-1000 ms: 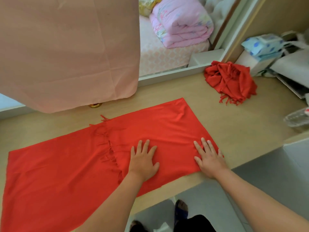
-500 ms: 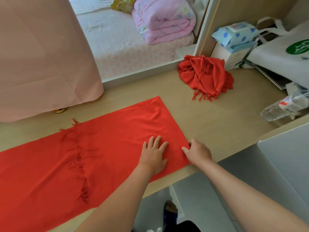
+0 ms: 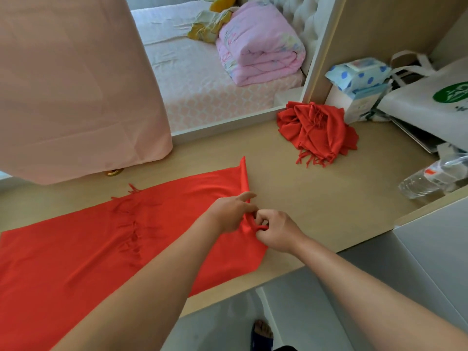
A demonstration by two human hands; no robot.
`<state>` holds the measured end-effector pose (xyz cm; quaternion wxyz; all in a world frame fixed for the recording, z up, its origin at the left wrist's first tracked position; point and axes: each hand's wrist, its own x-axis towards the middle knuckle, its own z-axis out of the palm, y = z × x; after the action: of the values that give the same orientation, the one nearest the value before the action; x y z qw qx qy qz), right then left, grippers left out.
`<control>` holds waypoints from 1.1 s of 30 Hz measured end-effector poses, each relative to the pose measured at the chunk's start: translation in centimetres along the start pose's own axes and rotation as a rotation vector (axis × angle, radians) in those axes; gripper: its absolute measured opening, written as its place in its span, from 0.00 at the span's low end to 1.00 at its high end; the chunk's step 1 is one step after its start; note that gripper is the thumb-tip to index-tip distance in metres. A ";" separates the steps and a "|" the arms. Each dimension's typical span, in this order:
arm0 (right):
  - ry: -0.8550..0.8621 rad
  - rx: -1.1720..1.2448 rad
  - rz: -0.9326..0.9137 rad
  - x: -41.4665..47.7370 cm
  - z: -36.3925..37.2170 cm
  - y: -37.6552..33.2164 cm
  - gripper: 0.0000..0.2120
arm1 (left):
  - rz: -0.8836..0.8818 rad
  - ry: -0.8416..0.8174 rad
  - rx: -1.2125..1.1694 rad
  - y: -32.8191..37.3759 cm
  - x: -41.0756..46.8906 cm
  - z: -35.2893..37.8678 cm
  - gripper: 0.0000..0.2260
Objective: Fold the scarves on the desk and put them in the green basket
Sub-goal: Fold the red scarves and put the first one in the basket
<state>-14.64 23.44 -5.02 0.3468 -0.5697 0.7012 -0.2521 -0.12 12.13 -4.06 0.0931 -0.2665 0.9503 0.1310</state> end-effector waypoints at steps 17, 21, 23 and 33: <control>-0.177 -0.083 -0.199 1.3 23.1 -19.4 0.14 | -0.276 0.369 -0.222 -20.7 -28.4 5.3 0.11; -0.434 -0.175 -0.151 1.5 26.7 -21.3 0.10 | -0.360 0.150 -0.269 -22.9 -32.3 8.5 0.13; -0.481 -0.167 -0.059 1.9 27.1 -21.4 0.12 | -0.387 0.078 -0.267 -23.4 -32.8 9.6 0.15; 0.028 -0.340 -0.055 10.4 21.4 -17.8 0.13 | -0.510 0.318 -0.477 -24.0 -24.7 6.8 0.12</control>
<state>11.93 10.23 -7.28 0.2284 -0.6354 0.7228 -0.1473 34.15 6.26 -9.17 -0.0903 -0.5254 0.7990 0.2781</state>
